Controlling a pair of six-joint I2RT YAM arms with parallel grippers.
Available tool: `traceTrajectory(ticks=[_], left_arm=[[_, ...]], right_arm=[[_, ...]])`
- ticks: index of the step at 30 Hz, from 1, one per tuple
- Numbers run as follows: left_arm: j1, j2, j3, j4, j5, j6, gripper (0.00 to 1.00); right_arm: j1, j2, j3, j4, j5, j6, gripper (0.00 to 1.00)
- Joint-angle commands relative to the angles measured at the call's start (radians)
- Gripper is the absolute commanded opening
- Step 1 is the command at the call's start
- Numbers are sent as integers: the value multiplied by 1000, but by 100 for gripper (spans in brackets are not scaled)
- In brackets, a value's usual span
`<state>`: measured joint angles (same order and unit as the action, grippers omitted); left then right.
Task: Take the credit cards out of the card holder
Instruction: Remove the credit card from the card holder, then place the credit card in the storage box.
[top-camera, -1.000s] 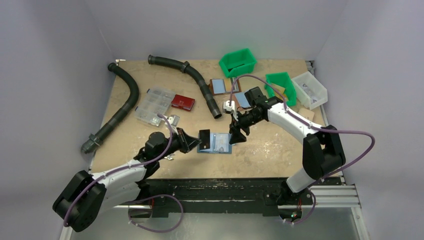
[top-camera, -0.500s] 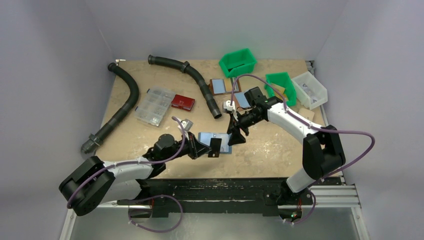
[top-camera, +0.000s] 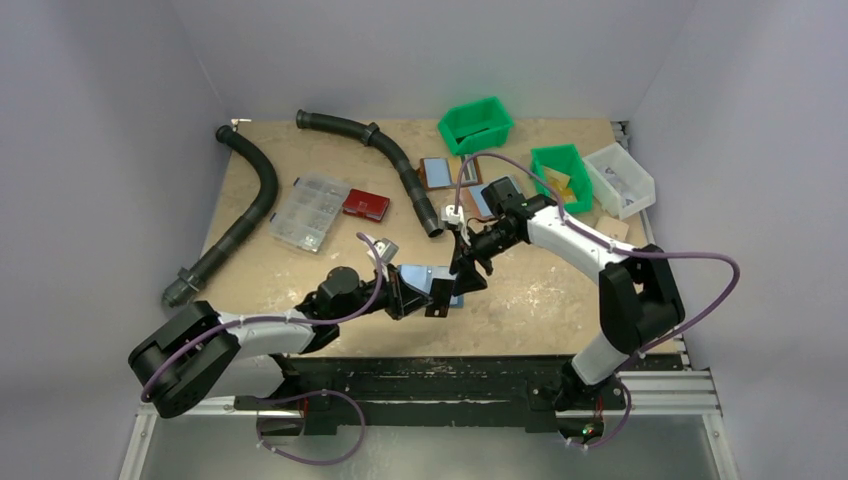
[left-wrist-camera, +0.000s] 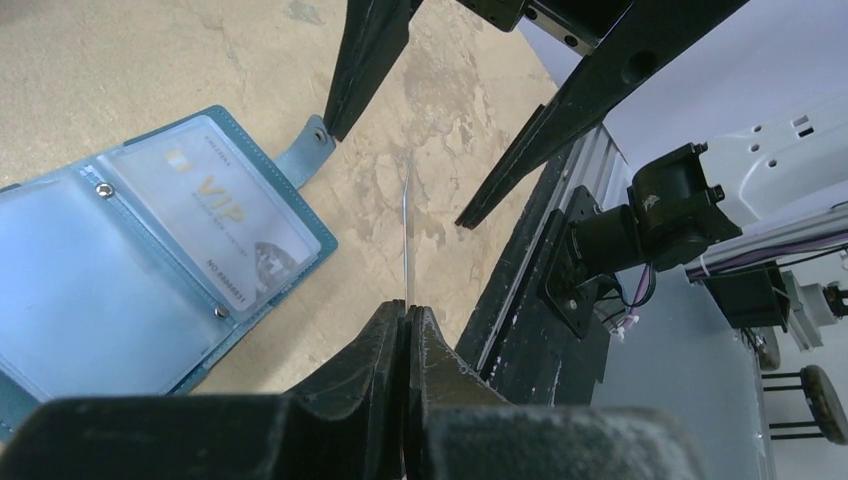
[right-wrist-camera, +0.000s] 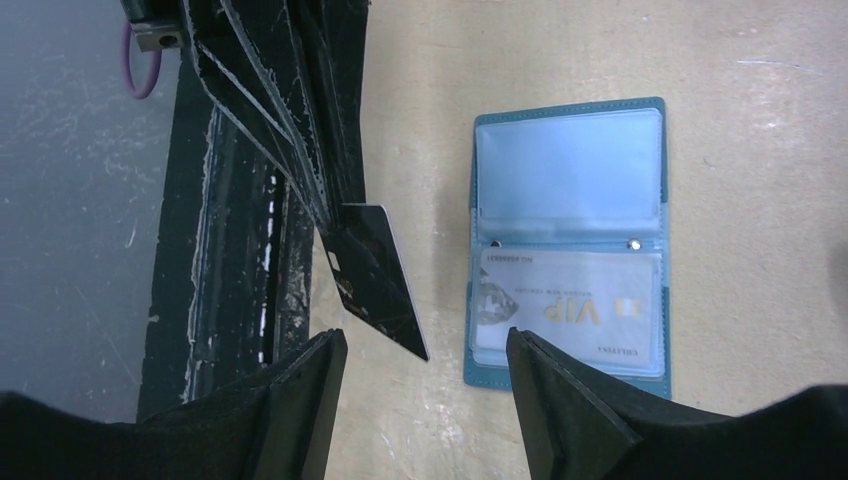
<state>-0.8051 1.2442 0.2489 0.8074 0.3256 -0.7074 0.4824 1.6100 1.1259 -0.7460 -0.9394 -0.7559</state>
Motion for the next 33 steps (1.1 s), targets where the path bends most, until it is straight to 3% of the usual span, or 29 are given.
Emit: traceTrajectory(ticks=[1,6,8,11,12,13,14,21,23,27,33], left_arm=[[-14,16,47,64,-1,40,0],[-19,27,55,67,0,43,0],[-19,26,58,66,-7,44,0],[-19,20,61,34,-46,43,0],[-20,15,67,2,-68,37,0],[-19,7,77,-38,-99,36,0],[-18,-8,90,-94,-137,38,7],[26,-189,217,-482,-362,73,79],[56,-236,247,-563,-389,86,92],[145,-277,280,-653,-332,99,95],[182,-267,336,-781,-302,131,95]], right_arm=[[23,7,12,10,-47,13,68],[48,19,15,7,-49,15,61],[56,25,24,-7,-53,12,44],[57,40,52,-56,-80,-23,9],[57,44,67,-84,-86,-46,1],[56,45,78,-106,-86,-65,0],[56,44,88,-123,-89,-77,0],[-66,-15,106,-125,-78,-63,0],[-131,-41,106,-113,-75,-52,0],[-258,-101,110,-9,-23,63,0],[-321,-104,200,238,179,308,0]])
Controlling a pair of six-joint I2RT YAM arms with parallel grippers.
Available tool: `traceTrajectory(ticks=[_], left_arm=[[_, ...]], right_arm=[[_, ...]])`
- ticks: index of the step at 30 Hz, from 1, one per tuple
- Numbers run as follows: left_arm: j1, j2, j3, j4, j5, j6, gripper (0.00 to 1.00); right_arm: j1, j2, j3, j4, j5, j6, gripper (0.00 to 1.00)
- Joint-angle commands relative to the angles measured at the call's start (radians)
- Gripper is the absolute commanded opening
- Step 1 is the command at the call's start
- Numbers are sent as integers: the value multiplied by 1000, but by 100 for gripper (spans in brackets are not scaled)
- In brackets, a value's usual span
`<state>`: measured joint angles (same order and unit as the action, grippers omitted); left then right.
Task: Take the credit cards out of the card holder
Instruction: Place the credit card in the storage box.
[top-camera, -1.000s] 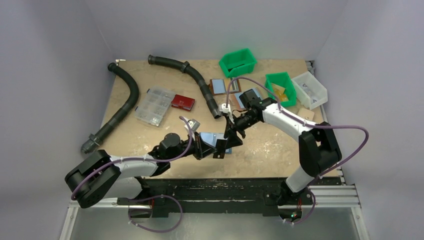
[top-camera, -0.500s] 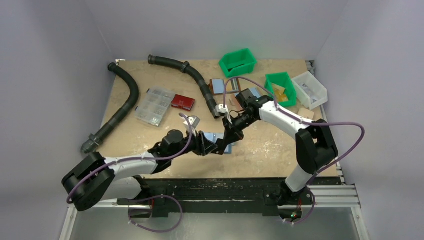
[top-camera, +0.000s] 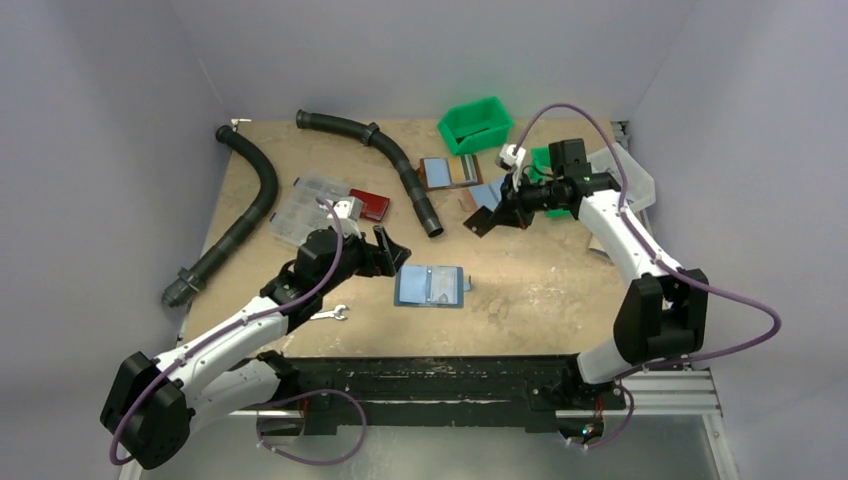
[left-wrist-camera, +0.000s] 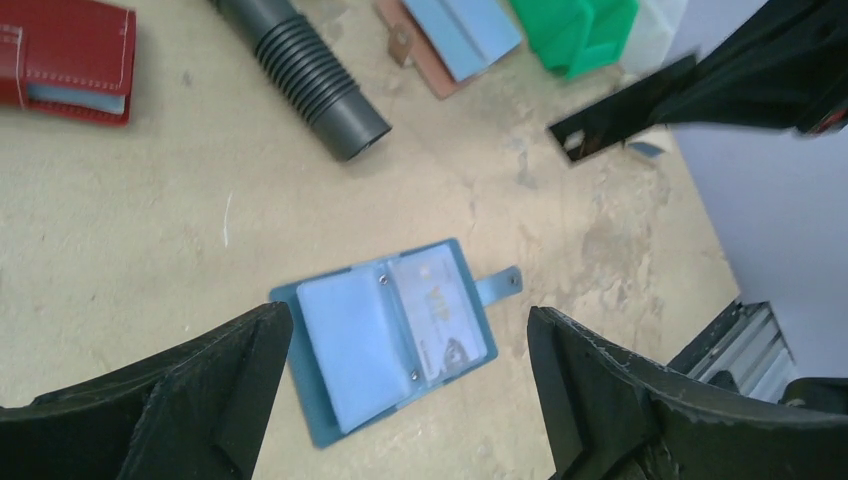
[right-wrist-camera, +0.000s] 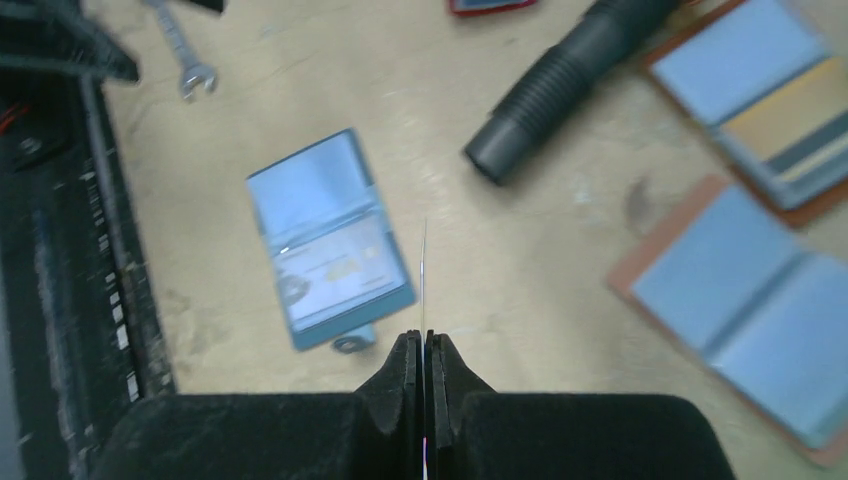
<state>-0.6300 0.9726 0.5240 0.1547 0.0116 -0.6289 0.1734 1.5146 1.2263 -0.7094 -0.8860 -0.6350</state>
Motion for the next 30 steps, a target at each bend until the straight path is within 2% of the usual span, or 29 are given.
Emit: traceTrajectory(ticks=[1,5,11,15,19,30], left_arm=[[6,6,69,-147,2,60,95],[9,0,86,-215,-46,75,94],[11,-18,85,-224,-67,87,95],[14,-21,74,-218,-71,81,95],[15,-19,68,-221,-86,98,95],[21,-8,108,-265,-110,118,95]], right_arm=[[-20,8,131,232,140,219,0],[-32,137,332,278,183,336,0],[-33,380,685,271,250,522,0],[-33,481,840,291,321,592,0],[-32,538,924,323,361,622,0],[-33,628,1011,379,417,680,0]])
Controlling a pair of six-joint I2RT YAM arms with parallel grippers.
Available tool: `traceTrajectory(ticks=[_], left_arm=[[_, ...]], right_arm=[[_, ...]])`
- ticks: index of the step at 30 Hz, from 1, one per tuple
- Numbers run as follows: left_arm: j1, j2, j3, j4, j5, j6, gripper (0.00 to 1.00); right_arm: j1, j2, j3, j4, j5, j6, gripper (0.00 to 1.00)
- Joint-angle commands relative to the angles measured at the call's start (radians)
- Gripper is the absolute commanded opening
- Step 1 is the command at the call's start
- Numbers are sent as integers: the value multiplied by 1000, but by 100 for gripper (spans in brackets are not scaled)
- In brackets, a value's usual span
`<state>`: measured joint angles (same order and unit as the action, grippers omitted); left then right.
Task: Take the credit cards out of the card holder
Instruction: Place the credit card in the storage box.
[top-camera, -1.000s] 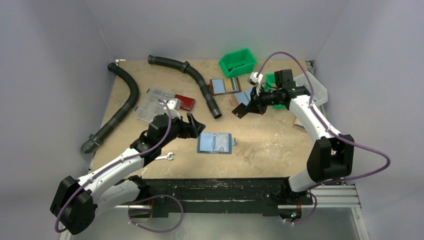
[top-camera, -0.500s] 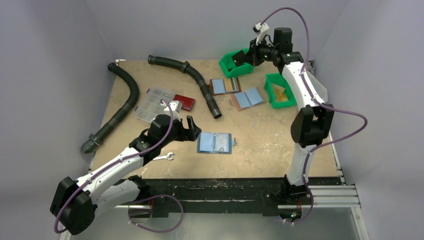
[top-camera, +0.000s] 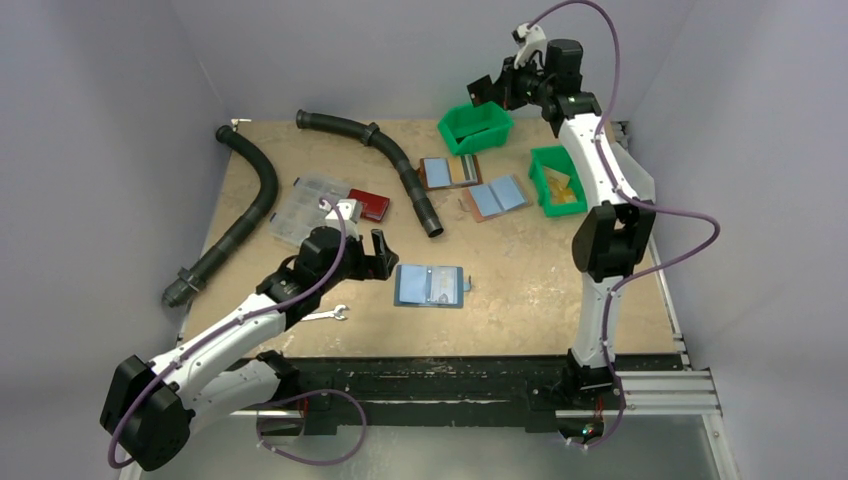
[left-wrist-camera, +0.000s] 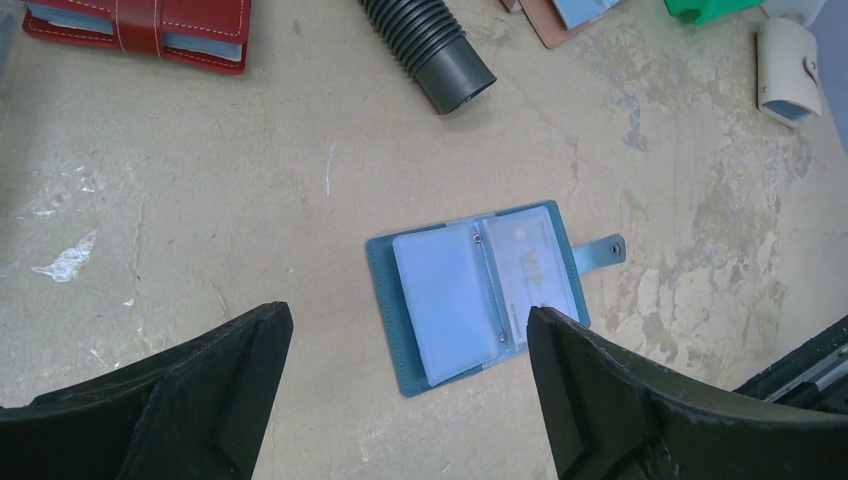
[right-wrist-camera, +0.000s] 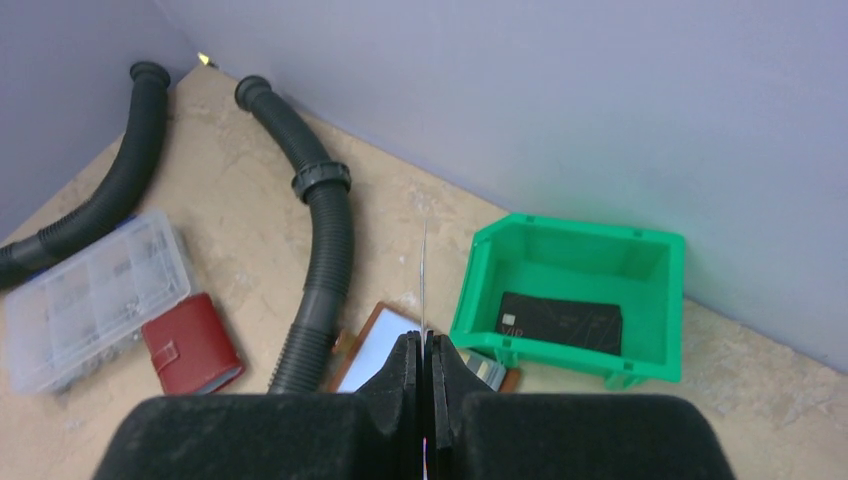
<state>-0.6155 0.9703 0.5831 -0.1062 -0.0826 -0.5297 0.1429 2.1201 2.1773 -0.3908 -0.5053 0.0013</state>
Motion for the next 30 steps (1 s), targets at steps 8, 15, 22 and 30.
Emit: traceTrajectory(ticks=[8,15,22,30], left_arm=[[7,-2,57,-8,-19,1,95],[7,7,57,-12,-25,-8,95],[8,20,59,-10,-29,-11,95],[8,57,67,3,-29,-9,95]], right_arm=[[-1,83,114,81,45,66,0],[6,140,153,92,53,67,1],[16,202,203,97,84,50,1],[18,245,231,101,100,39,2]])
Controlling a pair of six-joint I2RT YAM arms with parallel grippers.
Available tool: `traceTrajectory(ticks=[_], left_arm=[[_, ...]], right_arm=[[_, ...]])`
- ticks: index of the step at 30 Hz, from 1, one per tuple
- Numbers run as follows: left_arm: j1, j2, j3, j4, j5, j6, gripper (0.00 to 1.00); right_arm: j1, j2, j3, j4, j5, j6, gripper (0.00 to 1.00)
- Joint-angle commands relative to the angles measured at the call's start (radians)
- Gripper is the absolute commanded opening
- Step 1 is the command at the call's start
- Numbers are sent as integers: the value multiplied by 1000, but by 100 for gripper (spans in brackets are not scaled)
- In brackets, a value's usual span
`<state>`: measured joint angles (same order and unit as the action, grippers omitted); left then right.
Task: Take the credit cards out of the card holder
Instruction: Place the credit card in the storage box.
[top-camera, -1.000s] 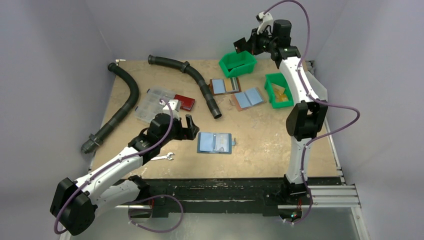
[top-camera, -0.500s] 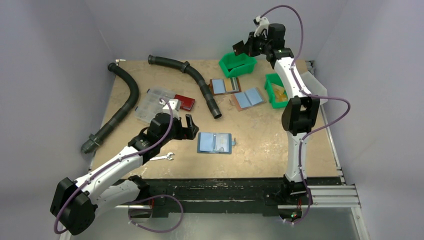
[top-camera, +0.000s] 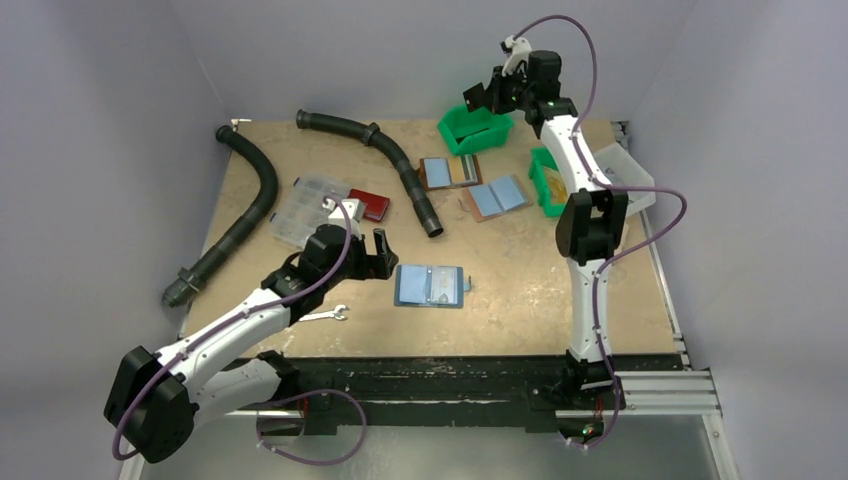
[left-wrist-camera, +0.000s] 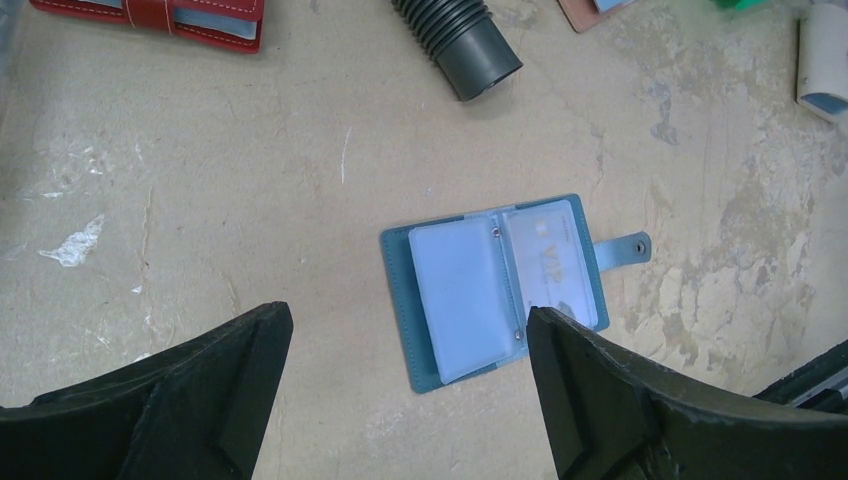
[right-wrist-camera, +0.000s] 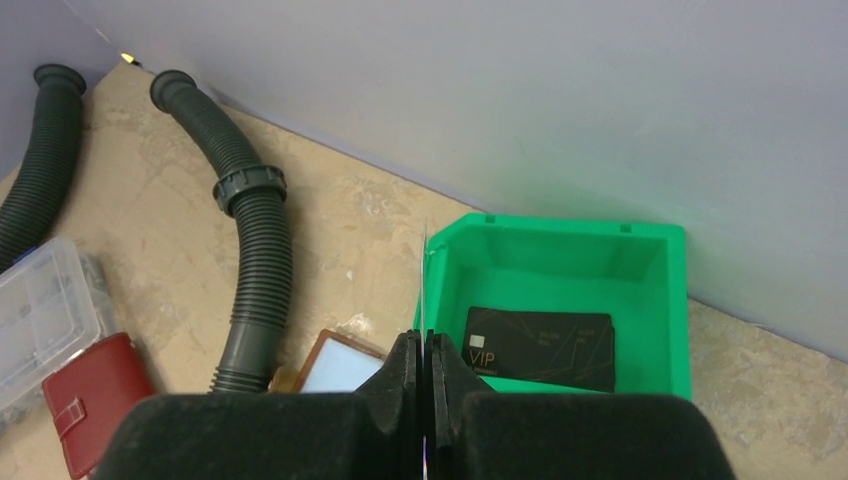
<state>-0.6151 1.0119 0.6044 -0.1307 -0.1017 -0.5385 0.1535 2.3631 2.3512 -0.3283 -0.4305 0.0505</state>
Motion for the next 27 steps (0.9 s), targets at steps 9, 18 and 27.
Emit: traceTrajectory(ticks=[9,18,27], left_arm=[[8,29,47,30,-13,7,95],[9,32,44,27,-16,11,95],[11,39,45,32,-8,5,95]], right_arm=[[35,51,48,41,51,-33,3],[58,99,65,50,147,-85,6],[71,121,57,56,165,-96,9]])
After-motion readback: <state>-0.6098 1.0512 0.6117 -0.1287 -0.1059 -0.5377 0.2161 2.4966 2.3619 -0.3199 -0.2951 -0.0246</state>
